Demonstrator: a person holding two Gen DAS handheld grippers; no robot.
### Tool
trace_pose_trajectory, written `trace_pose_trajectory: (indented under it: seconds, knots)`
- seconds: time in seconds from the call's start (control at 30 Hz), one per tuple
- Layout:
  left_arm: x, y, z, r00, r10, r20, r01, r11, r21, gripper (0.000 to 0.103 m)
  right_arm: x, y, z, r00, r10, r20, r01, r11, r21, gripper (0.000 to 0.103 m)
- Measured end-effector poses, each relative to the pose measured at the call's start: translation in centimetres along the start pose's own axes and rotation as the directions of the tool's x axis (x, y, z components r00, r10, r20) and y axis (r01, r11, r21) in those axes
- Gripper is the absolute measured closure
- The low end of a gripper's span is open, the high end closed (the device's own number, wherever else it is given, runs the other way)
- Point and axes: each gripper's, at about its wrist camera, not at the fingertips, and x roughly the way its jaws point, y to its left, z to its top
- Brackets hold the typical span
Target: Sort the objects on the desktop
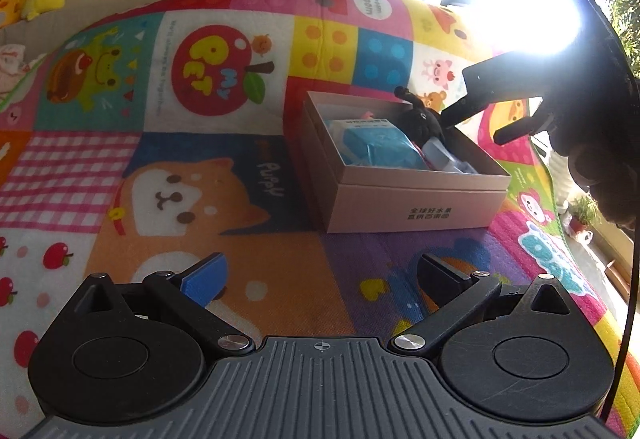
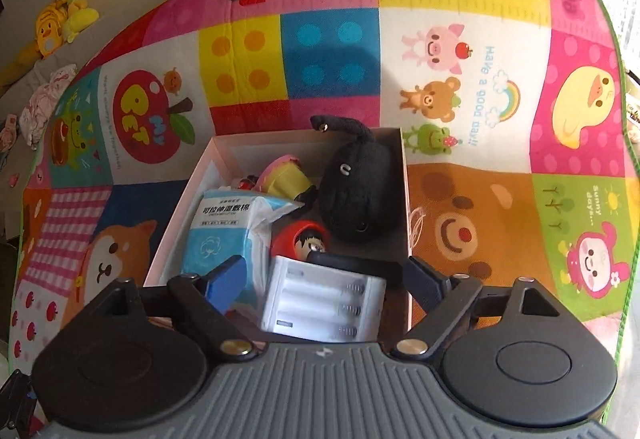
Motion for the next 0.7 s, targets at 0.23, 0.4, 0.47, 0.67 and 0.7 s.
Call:
trace_pose_trajectory:
  seconds: [0.23, 0.4, 0.47, 0.67, 0.7]
  knots:
    - [0.5, 0.4, -0.3, 1.0, 0.015, -0.021, -0.015, 1.0, -0.011, 0.0, -1.5, -0.3, -0.3, 0.995, 0.072, 0.067, -0.069, 0.997, -0.042, 0.032]
    - [0.3, -0.6, -0.8, 0.999, 0.055, -0.001, -0.054, 0.997, 0.059, 0.0, -1.9, 0.4, -2.7, 0.987, 0.155, 0.031, -0.152, 0.986, -0.068, 0.042]
    - [0.2, -0.9, -1.2, 0.997, 0.077, 0.012, -0.077, 0.992, 0.101, 0.0, -3.3, 0.9, -5.2, 0.981, 0.184, 0.067, -0.178, 0.98, -0.091, 0.024]
    - [0.6, -0.3, -1.7, 0.995, 0.095, -0.009, -0.094, 0.992, 0.081, 0.0, -6.6, 2.3, -13.8, 0.968, 0.226, 0.106, -0.204, 0.961, -0.186, 0.003]
    - [0.6, -0.3, -1.7, 0.995, 0.1, -0.009, -0.099, 0.992, 0.078, 0.0, -6.7, 2.3, -15.1, 0.969, 0.227, 0.095, -0.207, 0.96, -0.189, 0.003]
